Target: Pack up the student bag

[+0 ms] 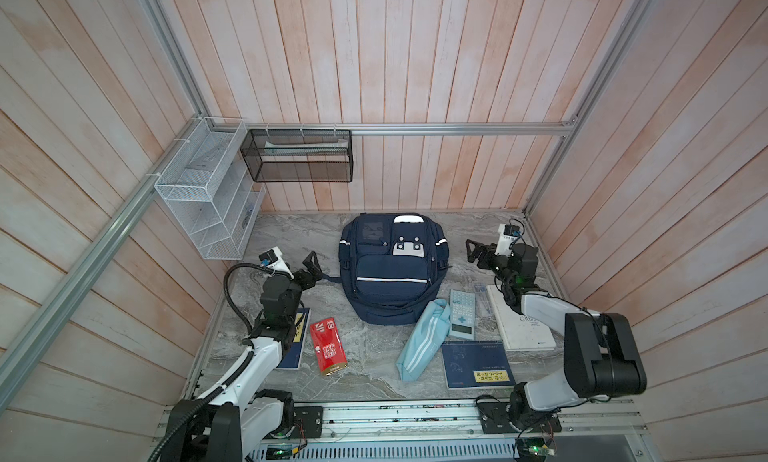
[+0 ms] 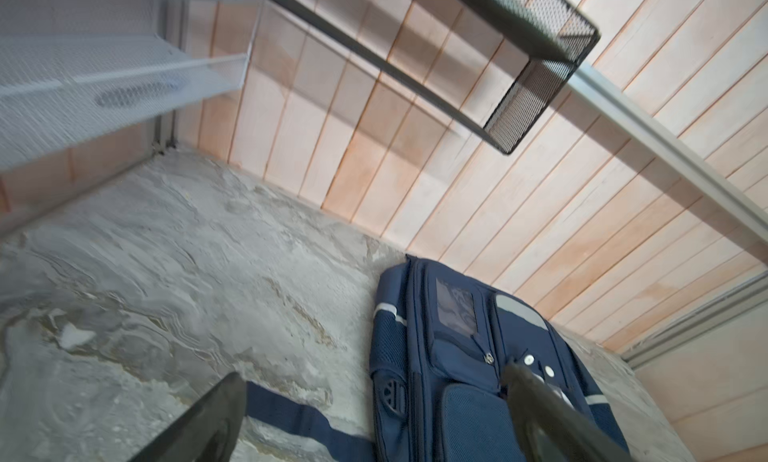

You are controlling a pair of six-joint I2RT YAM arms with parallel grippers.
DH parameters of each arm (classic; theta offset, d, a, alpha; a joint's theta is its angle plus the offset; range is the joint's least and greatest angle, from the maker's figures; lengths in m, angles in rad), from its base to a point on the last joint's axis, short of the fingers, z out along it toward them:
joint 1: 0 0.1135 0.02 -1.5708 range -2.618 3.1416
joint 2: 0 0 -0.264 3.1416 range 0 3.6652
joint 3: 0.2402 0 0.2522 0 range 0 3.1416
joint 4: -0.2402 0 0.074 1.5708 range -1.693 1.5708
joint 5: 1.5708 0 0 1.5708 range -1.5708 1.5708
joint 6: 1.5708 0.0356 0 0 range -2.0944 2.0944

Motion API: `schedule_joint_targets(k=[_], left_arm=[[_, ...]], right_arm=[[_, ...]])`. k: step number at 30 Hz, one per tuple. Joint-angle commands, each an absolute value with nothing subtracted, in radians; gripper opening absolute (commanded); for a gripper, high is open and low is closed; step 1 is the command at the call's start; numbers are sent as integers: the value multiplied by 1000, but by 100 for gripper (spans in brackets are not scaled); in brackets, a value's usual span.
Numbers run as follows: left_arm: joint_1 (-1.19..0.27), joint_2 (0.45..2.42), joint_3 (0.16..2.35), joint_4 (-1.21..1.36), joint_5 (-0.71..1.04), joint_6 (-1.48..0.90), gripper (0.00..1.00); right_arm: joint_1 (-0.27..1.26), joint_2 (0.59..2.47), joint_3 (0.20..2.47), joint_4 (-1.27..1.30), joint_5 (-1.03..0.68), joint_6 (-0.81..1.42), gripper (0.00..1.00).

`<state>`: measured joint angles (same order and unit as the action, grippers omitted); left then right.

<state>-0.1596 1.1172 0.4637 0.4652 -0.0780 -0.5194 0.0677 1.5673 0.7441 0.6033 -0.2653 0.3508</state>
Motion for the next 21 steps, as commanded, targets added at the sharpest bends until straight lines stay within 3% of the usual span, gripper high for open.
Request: schedule_joint_targets(k=[1, 5, 9, 13, 18, 21], left_arm=[[-282, 1244, 565, 348, -59, -591, 99], [-382, 1421, 594, 388, -12, -670, 85], [-425, 1558, 644, 355, -23, -685, 85], [-458, 1620, 649, 374, -15, -717, 76], [-445, 1747, 699, 362, -33, -730, 51], [-398, 1838, 733, 422, 49, -745, 36]], right_arm=[[119, 1676, 843, 488, -300, 392, 95], [160, 1837, 1014, 369, -337, 395, 89], [174, 1956, 1119, 306, -327, 399, 85], [172, 2027, 1201, 240, -343, 370, 75], [173, 2046, 1191, 262, -369, 366, 48], [173, 2065, 1201, 243, -440, 354, 34]])
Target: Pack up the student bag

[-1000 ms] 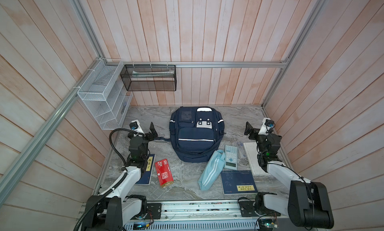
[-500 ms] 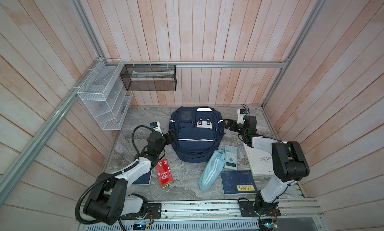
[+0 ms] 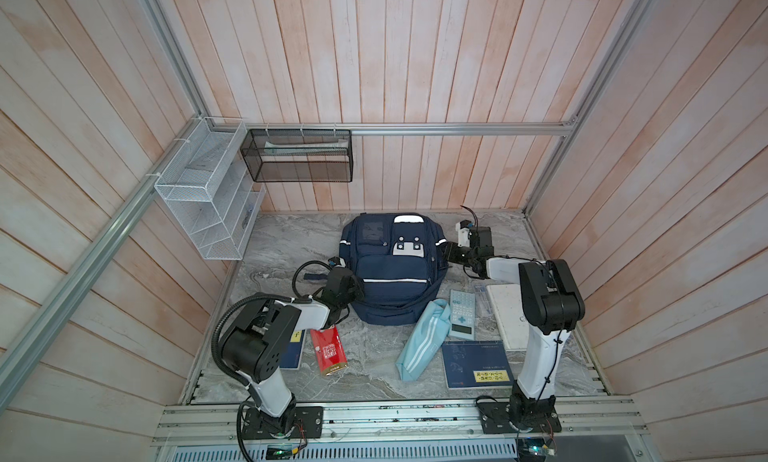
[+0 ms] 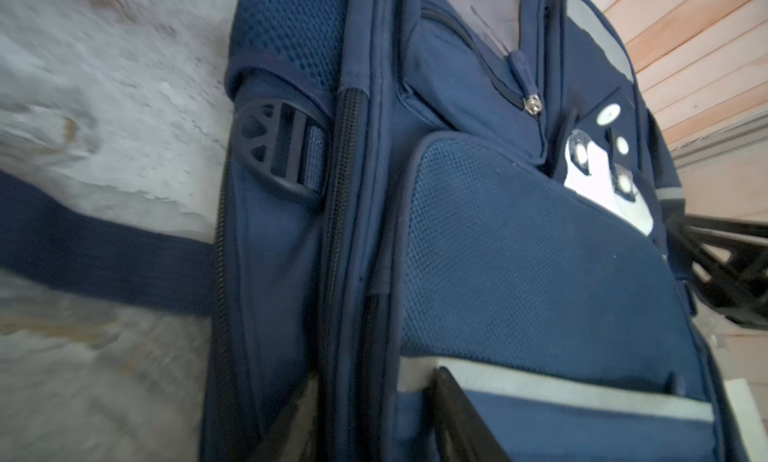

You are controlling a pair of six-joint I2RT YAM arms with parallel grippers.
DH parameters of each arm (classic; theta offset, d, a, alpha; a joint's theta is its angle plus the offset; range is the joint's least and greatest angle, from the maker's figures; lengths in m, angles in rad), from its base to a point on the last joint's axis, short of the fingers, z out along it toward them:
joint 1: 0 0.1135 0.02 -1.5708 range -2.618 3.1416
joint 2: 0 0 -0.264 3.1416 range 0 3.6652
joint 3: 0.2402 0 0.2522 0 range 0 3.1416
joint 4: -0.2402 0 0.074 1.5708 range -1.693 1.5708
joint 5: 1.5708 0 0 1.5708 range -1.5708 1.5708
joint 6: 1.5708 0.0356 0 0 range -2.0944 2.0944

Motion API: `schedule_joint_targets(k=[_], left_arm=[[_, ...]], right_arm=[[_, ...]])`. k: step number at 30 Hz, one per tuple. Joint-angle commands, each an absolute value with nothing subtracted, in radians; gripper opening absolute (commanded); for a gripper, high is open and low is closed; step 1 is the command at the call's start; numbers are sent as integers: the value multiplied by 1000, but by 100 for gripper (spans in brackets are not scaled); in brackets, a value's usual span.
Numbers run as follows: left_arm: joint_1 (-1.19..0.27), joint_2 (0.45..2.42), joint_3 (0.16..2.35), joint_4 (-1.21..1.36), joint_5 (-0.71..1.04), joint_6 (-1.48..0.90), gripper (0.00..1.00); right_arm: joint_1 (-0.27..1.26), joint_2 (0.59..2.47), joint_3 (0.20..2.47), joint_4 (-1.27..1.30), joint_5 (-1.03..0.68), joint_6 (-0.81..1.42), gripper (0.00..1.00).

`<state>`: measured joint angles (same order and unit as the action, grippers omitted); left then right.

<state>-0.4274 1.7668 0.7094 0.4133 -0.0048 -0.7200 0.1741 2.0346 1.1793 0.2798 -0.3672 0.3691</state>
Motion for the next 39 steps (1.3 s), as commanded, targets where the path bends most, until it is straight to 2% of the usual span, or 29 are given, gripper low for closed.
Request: schedule_joint_targets(k=[1, 7, 18, 21, 24, 26, 27, 28, 32, 35, 39], left_arm=[[-384, 1861, 753, 426, 62, -746, 29], [-327, 1911, 902, 368, 61, -687, 28], [-276, 2069, 1218, 314, 77, -640, 28], [-270, 2049, 1239, 310, 61, -632, 32], [-261, 1992, 1219, 295, 41, -611, 41], [-257, 1929, 1188, 274, 5, -579, 51], [-257, 1886, 1160, 258, -37, -563, 62], [-256, 1844, 1127, 247, -72, -554, 69], [-246, 1696, 969, 266, -72, -543, 79], [-247, 1594, 872, 223, -24, -567, 81], [-296, 1461, 715, 213, 50, -688, 78]], right_arm=[[173, 2068, 1201, 235, -459, 351, 29], [181, 2040, 1153, 210, -503, 351, 16], [360, 1925, 1029, 227, -440, 403, 15], [418, 1899, 1026, 202, -407, 414, 22], [428, 1839, 981, 215, -391, 413, 43], [420, 1804, 981, 159, -344, 356, 53], [410, 1787, 987, 115, -321, 324, 55], [396, 1766, 985, 83, -306, 297, 56], [327, 1667, 908, 111, -287, 255, 57], [296, 1611, 879, 149, -257, 156, 58], [299, 1600, 897, 158, -160, -30, 60]])
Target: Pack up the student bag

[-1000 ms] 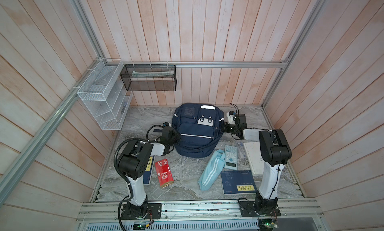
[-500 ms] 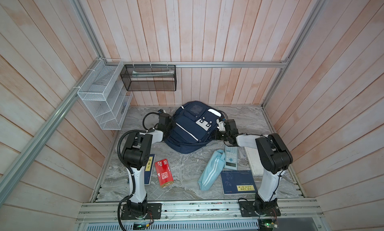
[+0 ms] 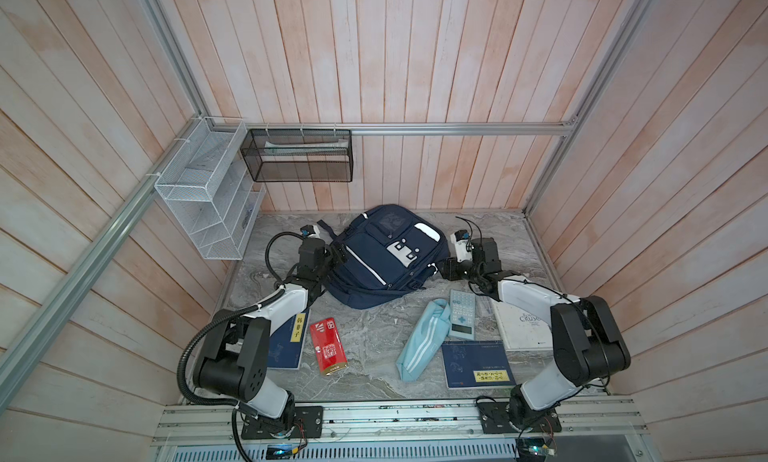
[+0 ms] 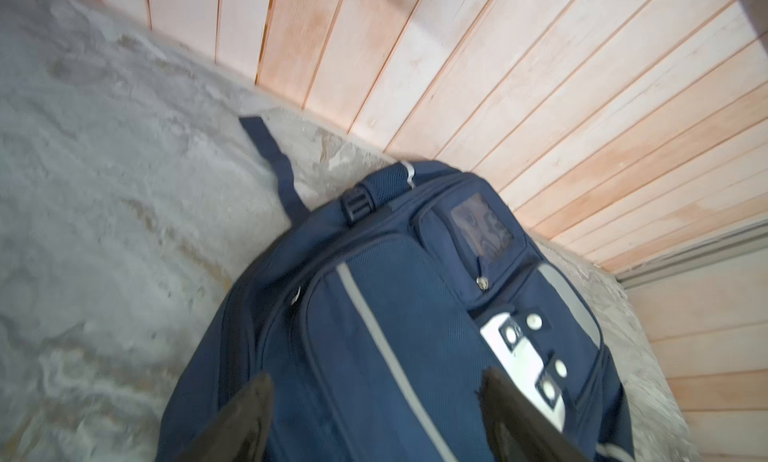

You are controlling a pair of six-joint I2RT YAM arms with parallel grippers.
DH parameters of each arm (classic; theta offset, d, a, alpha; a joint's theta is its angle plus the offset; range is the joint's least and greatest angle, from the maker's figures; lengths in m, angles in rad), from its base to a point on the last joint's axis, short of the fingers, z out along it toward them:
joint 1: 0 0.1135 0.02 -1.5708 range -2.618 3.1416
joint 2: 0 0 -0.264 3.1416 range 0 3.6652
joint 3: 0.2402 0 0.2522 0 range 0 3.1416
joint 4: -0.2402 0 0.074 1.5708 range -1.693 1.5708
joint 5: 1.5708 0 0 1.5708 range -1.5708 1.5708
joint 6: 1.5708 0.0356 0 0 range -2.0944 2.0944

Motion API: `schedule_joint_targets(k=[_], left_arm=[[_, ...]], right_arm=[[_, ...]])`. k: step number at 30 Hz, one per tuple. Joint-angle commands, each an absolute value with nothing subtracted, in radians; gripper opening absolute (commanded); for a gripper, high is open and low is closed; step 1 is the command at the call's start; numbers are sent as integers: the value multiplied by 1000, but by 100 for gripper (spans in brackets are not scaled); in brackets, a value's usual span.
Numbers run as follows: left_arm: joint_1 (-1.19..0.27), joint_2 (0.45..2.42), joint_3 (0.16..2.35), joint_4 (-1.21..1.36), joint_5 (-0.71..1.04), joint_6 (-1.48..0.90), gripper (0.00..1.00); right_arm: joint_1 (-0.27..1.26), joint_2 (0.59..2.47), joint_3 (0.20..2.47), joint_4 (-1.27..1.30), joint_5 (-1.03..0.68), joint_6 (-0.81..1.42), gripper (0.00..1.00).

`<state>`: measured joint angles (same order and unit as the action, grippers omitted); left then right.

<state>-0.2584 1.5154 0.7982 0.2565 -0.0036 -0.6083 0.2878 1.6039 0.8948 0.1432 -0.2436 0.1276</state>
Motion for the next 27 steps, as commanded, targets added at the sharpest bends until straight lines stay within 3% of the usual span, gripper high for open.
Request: schedule_joint_targets(k=[1, 3, 7, 12, 18, 23, 27], left_arm=[[-330, 1437, 679, 224, 47, -713, 75], [-423, 1416, 647, 190, -32, -752, 63], [-533, 1484, 600, 235, -81, -830, 60], [-523, 1644, 658, 311, -72, -790, 59], [-426, 1734, 761, 331, -28, -740, 58], [-344, 1777, 883, 286, 18, -688, 58], [-343, 1681, 899, 244, -38, -647, 61]], right_arm=[[299, 1608, 906, 176, -133, -40, 60], [297, 1638, 945, 183, -120, -32, 60], [269, 1779, 1090, 96, -179, 95, 59], [263, 1938, 1202, -1, -305, 171, 55], [319, 1937, 1149, -53, -351, 156, 40], [380, 1861, 1093, -72, -357, 93, 41], [398, 1765, 1063, -82, -207, 21, 52]])
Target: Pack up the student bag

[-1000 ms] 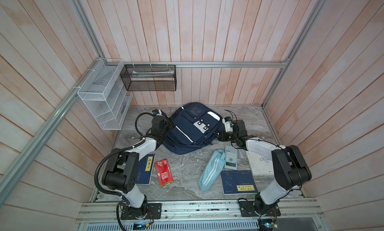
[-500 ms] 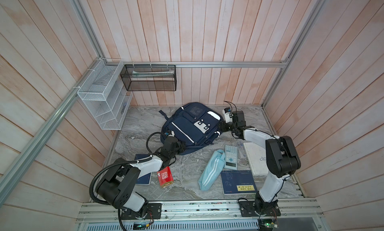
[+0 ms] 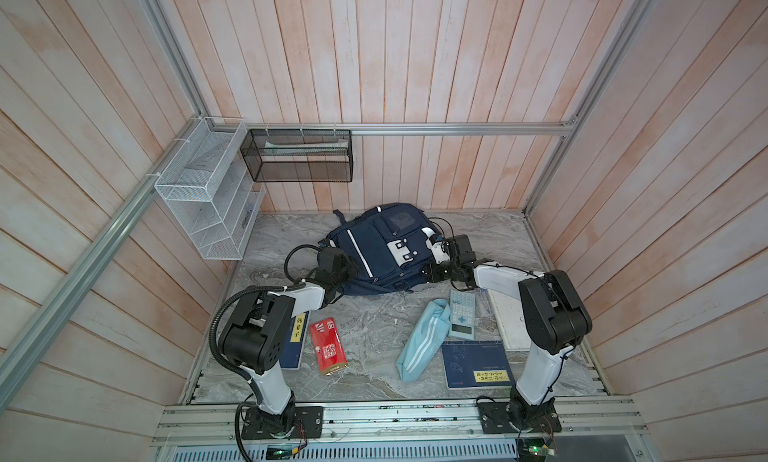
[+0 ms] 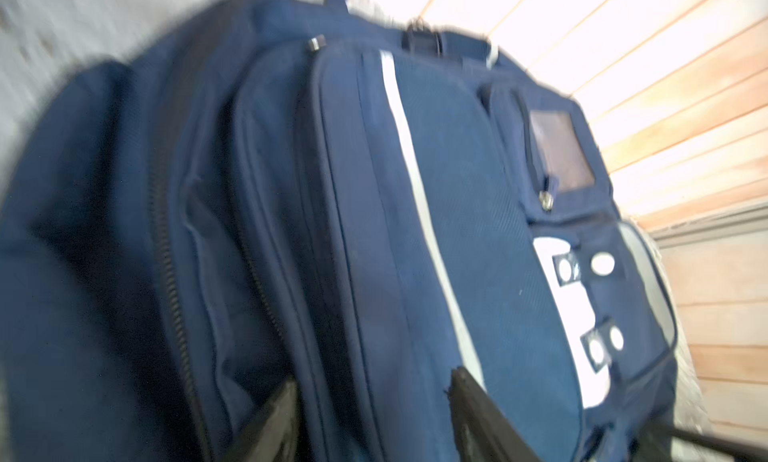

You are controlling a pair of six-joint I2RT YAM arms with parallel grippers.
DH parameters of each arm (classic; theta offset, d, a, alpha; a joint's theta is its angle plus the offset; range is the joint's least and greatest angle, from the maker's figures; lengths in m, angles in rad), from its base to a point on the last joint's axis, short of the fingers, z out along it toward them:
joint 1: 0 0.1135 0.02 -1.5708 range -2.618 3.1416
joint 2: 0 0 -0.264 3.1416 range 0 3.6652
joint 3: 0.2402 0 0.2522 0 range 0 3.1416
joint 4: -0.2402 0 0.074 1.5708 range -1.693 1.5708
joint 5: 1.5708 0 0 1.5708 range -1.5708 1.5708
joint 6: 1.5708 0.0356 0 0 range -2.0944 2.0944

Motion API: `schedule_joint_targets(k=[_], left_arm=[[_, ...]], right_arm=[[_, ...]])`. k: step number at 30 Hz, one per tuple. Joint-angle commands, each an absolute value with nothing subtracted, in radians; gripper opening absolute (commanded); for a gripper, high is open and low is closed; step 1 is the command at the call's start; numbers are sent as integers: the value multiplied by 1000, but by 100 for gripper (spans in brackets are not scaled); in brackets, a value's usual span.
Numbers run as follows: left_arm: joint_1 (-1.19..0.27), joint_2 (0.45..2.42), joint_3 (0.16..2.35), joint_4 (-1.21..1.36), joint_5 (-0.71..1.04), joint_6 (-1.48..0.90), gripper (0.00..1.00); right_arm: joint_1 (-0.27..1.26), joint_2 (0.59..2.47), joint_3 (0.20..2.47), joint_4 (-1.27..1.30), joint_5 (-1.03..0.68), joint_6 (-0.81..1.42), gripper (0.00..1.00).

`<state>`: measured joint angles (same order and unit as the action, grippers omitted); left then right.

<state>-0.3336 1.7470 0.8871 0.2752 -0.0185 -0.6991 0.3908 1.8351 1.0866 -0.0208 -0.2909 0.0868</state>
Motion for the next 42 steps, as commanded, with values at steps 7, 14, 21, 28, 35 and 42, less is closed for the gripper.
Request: schedule_joint_targets(k=[7, 14, 21, 28, 35, 42], left_arm=[[-347, 1468, 756, 226, -26, -654, 70], [-380, 1264, 624, 139, -51, -673, 99], [-414, 1125, 488, 216, 6, -715, 99], [-457, 1132, 458, 269, 38, -682, 99], [-604, 1171, 499, 235, -128, -646, 96], [-710, 1334, 479, 426, -211, -610, 87]], right_arm=[[406, 1632, 968, 84, -179, -255, 63], [492, 1689, 1005, -69, -205, -747, 63], [520, 1795, 1095, -195, -259, -776, 60], [544, 1940, 1149, -95, -188, -835, 40], [551, 1925, 1215, -151, -306, -809, 0], [552, 1881, 1268, -197, -425, -739, 0]])
